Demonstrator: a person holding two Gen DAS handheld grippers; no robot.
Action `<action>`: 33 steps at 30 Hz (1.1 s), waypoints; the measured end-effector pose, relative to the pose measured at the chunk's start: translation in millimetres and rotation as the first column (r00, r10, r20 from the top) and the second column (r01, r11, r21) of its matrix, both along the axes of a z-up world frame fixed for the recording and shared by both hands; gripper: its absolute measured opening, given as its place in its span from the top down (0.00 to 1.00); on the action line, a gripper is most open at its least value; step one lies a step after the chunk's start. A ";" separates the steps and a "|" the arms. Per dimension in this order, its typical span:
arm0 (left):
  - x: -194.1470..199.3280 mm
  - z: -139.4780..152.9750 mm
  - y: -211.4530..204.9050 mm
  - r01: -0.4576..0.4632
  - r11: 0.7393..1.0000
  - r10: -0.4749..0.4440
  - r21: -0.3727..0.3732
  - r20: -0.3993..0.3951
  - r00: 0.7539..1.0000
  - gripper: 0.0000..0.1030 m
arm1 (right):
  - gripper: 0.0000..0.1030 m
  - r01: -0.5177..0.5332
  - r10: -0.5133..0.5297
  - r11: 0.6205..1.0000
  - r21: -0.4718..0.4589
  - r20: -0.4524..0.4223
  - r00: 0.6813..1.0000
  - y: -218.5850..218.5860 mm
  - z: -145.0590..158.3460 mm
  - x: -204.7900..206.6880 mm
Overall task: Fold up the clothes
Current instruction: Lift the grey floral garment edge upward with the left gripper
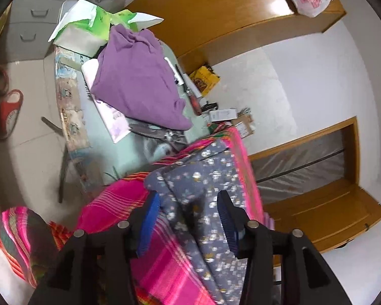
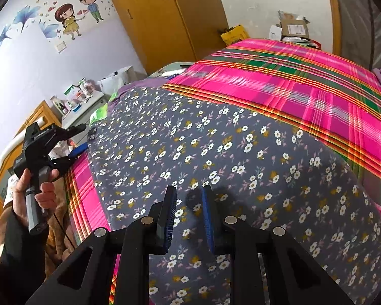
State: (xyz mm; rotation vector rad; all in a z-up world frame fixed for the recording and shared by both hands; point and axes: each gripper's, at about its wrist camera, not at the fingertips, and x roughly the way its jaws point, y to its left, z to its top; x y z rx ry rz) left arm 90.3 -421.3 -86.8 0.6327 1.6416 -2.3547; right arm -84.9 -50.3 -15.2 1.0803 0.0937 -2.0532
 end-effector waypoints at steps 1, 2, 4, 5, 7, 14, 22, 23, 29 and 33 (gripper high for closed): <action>-2.3 -2.5 -0.1 0.000 1.000 0.000 0.000 0.022 1.000 0.54 | 0.78 -0.002 0.002 1.000 -0.003 0.000 1.000 -0.4 0.1 0.0; -4.5 -5.1 -0.2 0.002 1.000 -0.002 0.002 0.042 0.999 0.54 | 0.79 -0.005 0.005 1.000 -0.005 0.000 1.000 -1.0 0.3 0.3; -7.3 -8.8 0.2 0.006 1.000 -0.006 -0.002 0.055 0.998 0.54 | 0.78 -0.011 0.011 1.000 -0.009 -0.002 1.000 -2.0 0.9 1.6; -8.8 -10.0 -0.4 0.008 1.000 -0.008 -0.003 0.058 0.998 0.54 | 0.78 -0.013 0.013 1.000 -0.010 -0.004 1.000 -2.5 1.1 2.1; -11.9 -12.5 -2.9 0.014 1.000 -0.014 0.011 0.054 0.998 0.54 | 0.78 -0.016 0.016 1.000 -0.009 -0.004 1.000 -3.3 1.2 2.7; -22.2 -11.3 -7.0 0.017 0.999 -0.019 0.032 0.059 0.998 0.54 | 0.78 -0.014 0.014 1.000 -0.006 0.008 1.000 -4.9 -1.7 3.0; -16.6 -10.7 -10.6 -0.020 0.999 0.020 0.035 0.015 1.000 0.72 | 0.78 -0.010 0.010 1.000 0.000 0.020 1.000 -4.5 -5.5 2.0; -16.2 -9.9 -10.5 -0.022 0.999 0.022 0.032 0.011 1.000 0.75 | 0.78 -0.009 0.009 1.000 0.000 0.021 1.000 -4.5 -5.9 2.0; -16.1 4.6 -8.9 -0.023 0.999 0.023 -0.026 -0.017 1.000 0.78 | 0.78 -0.008 0.008 1.000 -0.003 0.019 1.000 -3.4 -5.8 2.8; -18.2 12.5 -7.6 -0.017 0.998 0.016 -0.054 -0.018 1.000 0.81 | 0.78 -0.008 0.008 1.000 -0.006 0.020 1.000 -2.1 -6.0 3.7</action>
